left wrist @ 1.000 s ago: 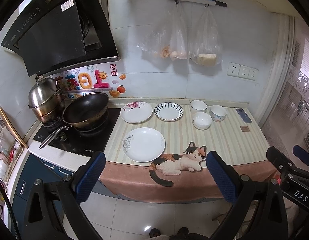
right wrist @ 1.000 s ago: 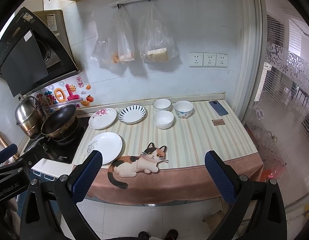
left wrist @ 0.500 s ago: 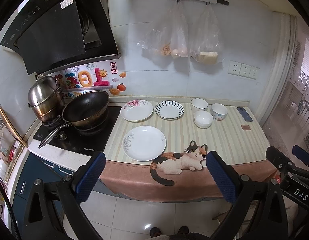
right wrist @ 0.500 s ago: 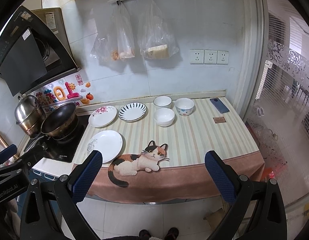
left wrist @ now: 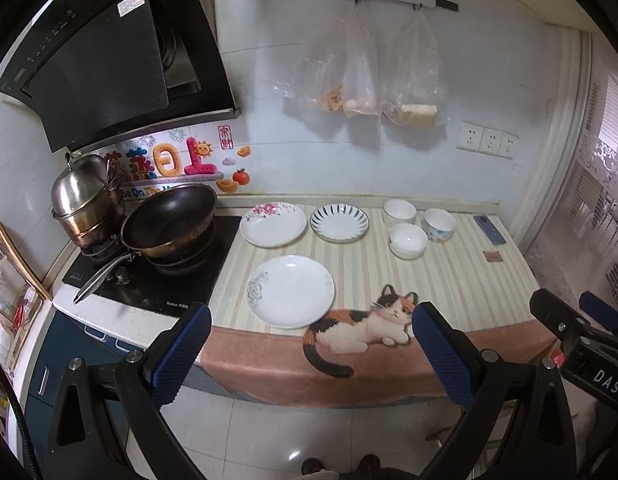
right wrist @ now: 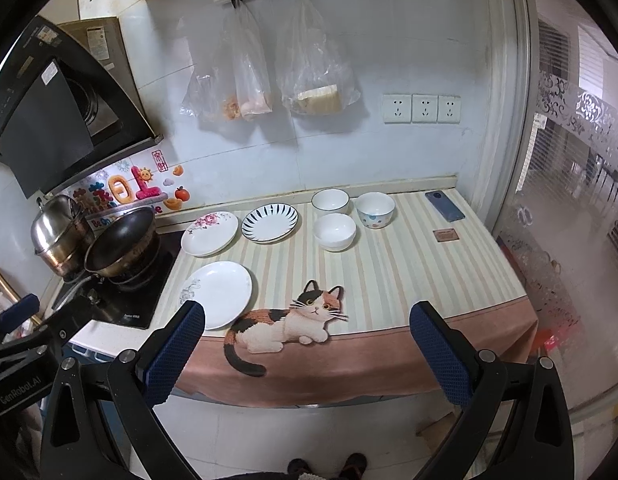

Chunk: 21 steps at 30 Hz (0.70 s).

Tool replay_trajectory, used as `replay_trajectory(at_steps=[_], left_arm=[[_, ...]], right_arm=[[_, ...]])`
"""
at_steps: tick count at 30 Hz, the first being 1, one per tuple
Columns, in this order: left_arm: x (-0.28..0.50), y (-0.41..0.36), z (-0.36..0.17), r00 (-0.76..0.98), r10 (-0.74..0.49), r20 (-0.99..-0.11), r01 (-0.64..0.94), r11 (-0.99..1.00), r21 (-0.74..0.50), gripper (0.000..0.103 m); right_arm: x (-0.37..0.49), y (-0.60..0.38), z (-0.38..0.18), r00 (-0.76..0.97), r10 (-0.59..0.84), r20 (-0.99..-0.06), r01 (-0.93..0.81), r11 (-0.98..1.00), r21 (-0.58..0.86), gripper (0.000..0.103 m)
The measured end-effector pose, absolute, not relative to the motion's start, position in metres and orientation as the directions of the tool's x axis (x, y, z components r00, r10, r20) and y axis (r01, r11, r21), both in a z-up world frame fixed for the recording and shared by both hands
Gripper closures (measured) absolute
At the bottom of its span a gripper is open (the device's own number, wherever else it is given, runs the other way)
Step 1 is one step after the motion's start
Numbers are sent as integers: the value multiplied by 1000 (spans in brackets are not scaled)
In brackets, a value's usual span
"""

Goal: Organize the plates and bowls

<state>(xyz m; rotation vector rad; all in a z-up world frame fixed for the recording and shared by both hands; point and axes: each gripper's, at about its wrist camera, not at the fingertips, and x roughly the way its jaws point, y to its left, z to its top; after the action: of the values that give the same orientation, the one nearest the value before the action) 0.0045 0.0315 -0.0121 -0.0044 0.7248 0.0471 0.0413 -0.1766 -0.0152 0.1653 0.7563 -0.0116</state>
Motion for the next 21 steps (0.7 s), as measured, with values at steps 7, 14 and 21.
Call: replay_trajectory(at_steps=[7,14,21], left_arm=[[44,84,-50,745,117,-656,-124,992,37,0],[124,141,-129,609,173,-774,-213,976,52,0],[210,164,-215,445,104,-889,-209,978,10,0]], right_arm=[[93,-154,-64,624,220,-750,29,952,304,0],[186,-113,-168,451,318,-834,38,927,374,0],[285,-93,-267,304,372,-877,40,915,402,0]])
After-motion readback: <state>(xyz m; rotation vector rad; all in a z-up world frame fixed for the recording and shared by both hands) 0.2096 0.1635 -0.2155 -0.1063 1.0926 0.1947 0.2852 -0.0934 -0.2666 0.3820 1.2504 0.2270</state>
